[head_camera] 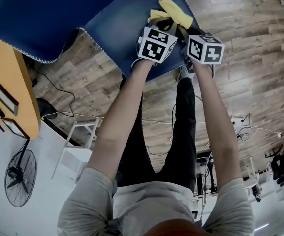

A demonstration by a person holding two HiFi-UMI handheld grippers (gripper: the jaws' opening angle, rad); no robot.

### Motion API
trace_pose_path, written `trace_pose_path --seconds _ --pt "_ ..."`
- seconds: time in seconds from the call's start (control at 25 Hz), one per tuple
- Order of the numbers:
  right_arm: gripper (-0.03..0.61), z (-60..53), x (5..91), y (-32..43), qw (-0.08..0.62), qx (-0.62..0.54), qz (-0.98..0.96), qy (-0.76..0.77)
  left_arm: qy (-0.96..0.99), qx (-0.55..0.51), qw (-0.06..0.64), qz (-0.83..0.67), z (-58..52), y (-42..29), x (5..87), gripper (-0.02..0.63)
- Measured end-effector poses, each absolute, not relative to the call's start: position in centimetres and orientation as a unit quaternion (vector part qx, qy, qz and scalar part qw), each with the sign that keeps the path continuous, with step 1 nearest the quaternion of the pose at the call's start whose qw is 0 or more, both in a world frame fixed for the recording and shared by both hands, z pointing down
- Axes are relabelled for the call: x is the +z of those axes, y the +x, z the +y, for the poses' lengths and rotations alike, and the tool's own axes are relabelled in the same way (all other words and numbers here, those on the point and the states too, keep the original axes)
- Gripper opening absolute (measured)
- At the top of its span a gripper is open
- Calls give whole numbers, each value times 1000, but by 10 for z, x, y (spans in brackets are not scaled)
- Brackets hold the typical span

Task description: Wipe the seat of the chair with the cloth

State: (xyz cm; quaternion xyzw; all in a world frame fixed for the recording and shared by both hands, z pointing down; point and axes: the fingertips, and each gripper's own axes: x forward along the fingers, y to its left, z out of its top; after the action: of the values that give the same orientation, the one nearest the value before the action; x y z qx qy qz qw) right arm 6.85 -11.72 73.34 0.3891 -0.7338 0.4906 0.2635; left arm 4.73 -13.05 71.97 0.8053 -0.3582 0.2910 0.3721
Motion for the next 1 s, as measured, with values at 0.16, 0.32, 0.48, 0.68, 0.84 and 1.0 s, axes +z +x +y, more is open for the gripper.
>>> trace_pose_path --seconds 0.16,0.32,0.48,0.68,0.84,1.0 --pt "63 -110 734 65 279 475 -731 403 802 331 366 -338 -113 42 722 26" --pt "63 -104 733 53 297 460 -734 401 803 353 352 -328 -104 30 723 26" --pt "63 -94 731 36 335 429 -746 383 799 367 349 -325 -95 14 723 26" --pt "63 -78 730 1 388 369 -771 345 792 368 363 -325 -84 -16 723 26" --pt "63 -65 729 -25 402 348 -782 326 788 371 366 -327 -73 -40 722 26" --pt "63 -56 730 -42 406 345 -784 318 785 369 370 -332 -65 -58 723 26"
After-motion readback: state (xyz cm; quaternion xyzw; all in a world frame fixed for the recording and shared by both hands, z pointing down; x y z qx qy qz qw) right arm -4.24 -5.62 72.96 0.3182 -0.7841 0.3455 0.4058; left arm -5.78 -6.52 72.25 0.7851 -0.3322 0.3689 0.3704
